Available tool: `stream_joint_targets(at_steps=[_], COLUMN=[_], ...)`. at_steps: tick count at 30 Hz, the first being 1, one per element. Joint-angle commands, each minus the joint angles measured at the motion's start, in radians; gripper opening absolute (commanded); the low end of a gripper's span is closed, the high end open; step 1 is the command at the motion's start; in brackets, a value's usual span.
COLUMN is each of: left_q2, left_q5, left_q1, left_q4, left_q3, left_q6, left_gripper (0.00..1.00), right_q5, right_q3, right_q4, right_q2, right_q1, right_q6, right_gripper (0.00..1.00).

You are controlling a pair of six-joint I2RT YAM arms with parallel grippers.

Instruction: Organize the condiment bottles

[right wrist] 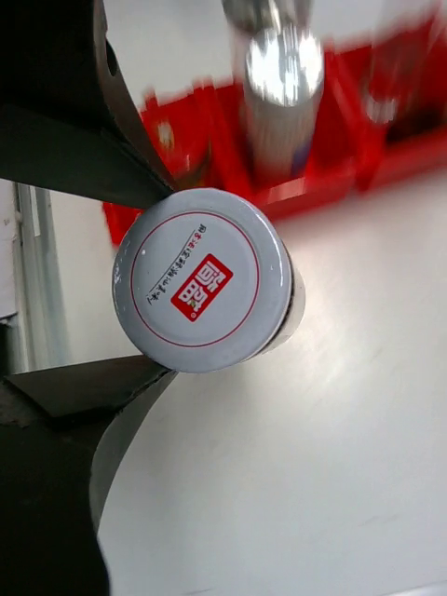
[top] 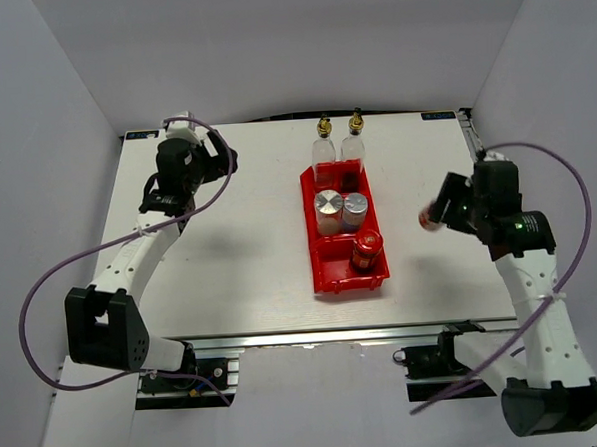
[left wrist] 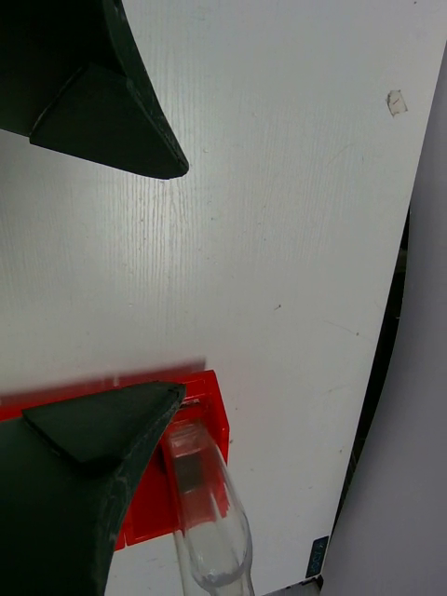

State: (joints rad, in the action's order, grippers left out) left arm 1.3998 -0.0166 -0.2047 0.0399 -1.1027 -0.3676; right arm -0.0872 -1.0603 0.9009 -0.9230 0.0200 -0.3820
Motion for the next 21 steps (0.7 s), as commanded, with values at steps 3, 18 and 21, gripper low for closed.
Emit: stream_joint_targets(at_steps=[3,18,21], left_q2=[-0.085,-0.166,-0.177], left_q5=[-0.023,-0.120,-0.121], left_q1=[0.004,0.005,0.005], left_q4=[-0.017,0.066,0.067], left_q3=[0.023,0.081,0.098], left_q6=[-0.027,-0.030,-0.031], left_gripper=[0.98,0.98,0.98], right_q5=[-0.037,-0.046,-0.080], right_q3=[-0.246,-0.343,-0.294], right_q4=[-0.154,-0.180,-0.166], right_q2=[-0.071,-0.494,-0.519], right_q1=[0.360,0.893,0.891], right_q6=[0.063,0.147,0.101], right_gripper=[0.02,0.00,0.02])
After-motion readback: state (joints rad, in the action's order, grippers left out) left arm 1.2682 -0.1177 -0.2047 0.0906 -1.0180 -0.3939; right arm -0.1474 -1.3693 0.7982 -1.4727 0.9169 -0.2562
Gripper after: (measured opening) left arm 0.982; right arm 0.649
